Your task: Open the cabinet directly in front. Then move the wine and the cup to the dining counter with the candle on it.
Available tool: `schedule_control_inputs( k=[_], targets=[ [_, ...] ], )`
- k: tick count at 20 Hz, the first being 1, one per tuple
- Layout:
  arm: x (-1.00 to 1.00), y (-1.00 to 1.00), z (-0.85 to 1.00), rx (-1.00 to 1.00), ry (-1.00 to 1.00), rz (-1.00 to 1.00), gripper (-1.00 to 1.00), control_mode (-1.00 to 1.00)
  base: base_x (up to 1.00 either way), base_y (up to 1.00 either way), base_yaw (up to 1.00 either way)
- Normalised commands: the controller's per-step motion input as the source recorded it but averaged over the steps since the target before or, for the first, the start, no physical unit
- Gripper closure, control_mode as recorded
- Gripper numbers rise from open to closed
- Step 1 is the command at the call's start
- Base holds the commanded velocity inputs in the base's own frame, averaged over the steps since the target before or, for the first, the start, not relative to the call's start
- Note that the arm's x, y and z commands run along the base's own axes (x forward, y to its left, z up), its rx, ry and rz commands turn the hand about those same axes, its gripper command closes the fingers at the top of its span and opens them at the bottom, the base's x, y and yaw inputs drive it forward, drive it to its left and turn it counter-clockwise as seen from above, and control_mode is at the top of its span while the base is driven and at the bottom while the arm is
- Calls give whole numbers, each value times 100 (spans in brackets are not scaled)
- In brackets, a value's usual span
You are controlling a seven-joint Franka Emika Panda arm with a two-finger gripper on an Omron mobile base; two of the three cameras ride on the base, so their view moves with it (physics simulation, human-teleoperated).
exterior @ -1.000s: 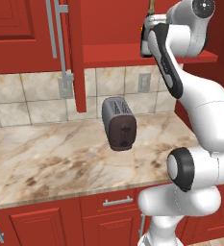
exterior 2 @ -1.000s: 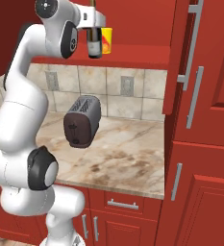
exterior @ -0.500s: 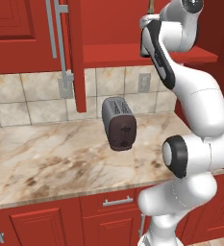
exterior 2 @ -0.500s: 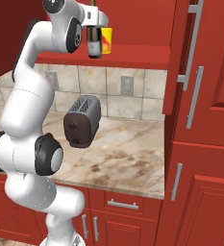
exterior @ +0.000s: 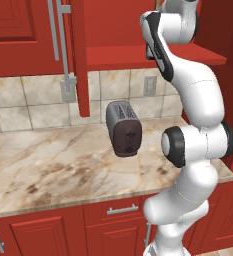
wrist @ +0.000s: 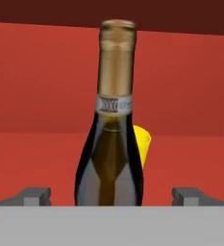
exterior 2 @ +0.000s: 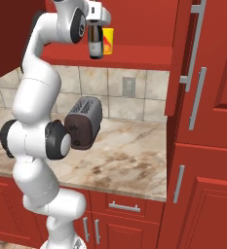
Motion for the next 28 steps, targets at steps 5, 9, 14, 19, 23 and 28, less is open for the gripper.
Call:
schedule_control_inputs(
  k=[5, 9, 14, 19, 23, 28],
  targets=[
    [27, 0, 0, 0, 0, 0, -100, -100, 0, 0, 0],
    [24, 0, 0, 0, 0, 0, -100, -100, 0, 0, 0],
    [10, 0, -1, 0, 0, 0, -100, -100, 0, 0, 0],
    [3, 0, -14, 0, 0, 0, -100, -100, 0, 0, 0],
    [8, 0, -17, 0, -1, 0, -100, -100, 0, 0, 0],
    [12, 0, -24, 0, -8, 0, -100, -100, 0, 0, 0]
  ],
)
